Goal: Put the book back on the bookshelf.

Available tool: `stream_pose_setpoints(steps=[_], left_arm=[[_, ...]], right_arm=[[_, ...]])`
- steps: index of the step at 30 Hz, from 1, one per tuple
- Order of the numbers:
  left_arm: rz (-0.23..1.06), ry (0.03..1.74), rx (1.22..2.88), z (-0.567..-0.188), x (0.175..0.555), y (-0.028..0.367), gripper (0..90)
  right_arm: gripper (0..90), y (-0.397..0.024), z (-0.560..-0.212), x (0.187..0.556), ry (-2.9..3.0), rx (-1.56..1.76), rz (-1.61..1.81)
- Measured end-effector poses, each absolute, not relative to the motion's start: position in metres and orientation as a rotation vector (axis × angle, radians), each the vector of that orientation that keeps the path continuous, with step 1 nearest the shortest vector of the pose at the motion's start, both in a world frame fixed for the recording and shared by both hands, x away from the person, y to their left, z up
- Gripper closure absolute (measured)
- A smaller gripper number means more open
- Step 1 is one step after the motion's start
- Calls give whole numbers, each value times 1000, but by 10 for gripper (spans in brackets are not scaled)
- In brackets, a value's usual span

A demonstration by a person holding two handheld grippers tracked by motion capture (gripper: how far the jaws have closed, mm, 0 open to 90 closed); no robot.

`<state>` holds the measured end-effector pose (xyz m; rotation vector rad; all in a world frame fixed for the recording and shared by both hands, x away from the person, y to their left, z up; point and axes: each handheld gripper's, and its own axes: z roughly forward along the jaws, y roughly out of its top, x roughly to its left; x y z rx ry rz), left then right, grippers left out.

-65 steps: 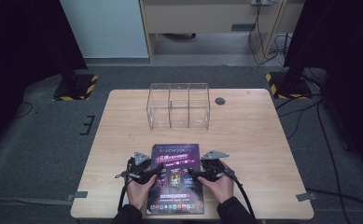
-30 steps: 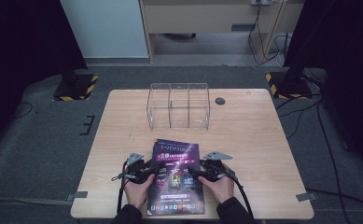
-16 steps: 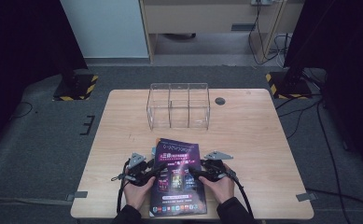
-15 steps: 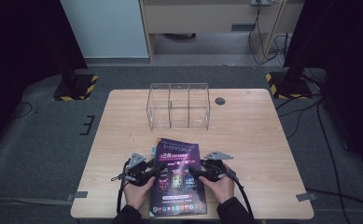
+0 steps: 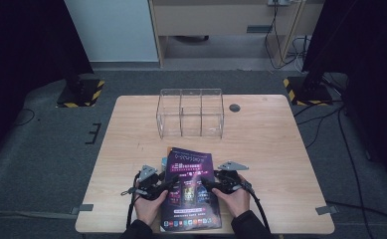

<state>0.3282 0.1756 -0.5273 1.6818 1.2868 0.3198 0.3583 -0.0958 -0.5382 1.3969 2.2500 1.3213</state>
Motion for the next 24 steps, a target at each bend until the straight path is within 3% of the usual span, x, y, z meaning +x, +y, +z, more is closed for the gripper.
stream_pose_setpoints(steps=[7, 17, 20, 21, 22, 23, 24], left_arm=[[325, 1326, 1694, -529, 328, 173, 489], [291, 1329, 1679, -526, 329, 174, 583], [385, 1342, 1633, -518, 328, 185, 654], [359, 1325, 1591, -513, 328, 193, 808], [217, 1295, 1532, -512, 330, 200, 897], [206, 1292, 1556, -512, 331, 200, 897], [277, 1281, 1609, -513, 330, 196, 897]], right_arm=[[345, -96, -538, 358, 2243, 1401, 1320], [361, -99, -538, 359, 2252, 1396, 1326], [357, -102, -538, 360, 2263, 1395, 1323], [335, -103, -537, 360, 2258, 1404, 1313], [359, -105, -536, 361, 2255, 1401, 1289], [360, -107, -537, 362, 2258, 1403, 1299], [367, -109, -537, 363, 2256, 1412, 1318]])
